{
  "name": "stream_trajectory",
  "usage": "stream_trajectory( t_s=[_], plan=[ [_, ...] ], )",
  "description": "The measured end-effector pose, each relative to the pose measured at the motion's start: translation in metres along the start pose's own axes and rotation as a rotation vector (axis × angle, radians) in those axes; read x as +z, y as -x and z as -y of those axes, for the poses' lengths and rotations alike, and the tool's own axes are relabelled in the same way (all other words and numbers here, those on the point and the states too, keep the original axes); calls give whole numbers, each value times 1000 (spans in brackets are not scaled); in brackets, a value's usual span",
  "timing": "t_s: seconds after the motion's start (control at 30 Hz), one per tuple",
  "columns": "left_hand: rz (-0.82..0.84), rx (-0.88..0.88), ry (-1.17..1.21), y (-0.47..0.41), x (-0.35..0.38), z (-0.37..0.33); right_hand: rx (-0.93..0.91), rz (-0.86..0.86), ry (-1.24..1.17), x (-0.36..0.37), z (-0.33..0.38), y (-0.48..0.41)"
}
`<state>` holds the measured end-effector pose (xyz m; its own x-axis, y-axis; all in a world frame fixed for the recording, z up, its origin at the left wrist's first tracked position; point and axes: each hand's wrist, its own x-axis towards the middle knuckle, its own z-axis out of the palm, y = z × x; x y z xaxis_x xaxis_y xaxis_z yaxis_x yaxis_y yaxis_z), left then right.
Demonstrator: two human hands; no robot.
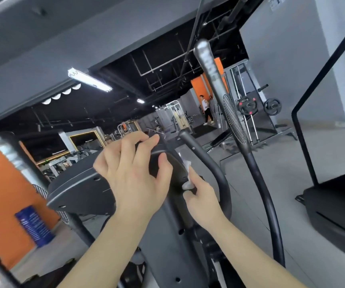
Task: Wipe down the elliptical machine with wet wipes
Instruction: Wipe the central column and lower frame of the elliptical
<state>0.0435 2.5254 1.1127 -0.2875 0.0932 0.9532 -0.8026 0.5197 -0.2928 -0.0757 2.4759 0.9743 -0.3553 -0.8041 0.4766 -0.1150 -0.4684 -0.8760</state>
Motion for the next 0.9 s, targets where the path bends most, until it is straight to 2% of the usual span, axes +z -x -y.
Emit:
stream_trajectory(
  t_s=[0.1, 0.2, 0.27, 0.4, 0.5, 0.57, 0.73, 0.9],
  plan=[
    [-15, 5, -7, -1, 2, -1, -60, -5, -102, -1, -2, 2],
    [-20, -3, -8, -1, 3, -1, 58, -14, -60, 4, -21, -12],
    [-17, -5, -5, -1, 3, -1, 134, 49, -34, 6, -36, -19],
    [-16, -10, -8, -1, 6, -2, 308, 81, -84, 13, -43, -30],
    [-19, -15, 0, 0, 6, -1, 344, 35, -192, 14, -32, -25],
    [-3, -22, 10, 0, 4, -2, 287, -11, -214, 10, -16, -16],
    [112, -69, 58, -1, -6, -4, -31, -47, -270, 7, 33, 6],
    [274, -54, 130, -2, -25, 3, -89, -83, -198, 3, 81, 21]
  ],
)
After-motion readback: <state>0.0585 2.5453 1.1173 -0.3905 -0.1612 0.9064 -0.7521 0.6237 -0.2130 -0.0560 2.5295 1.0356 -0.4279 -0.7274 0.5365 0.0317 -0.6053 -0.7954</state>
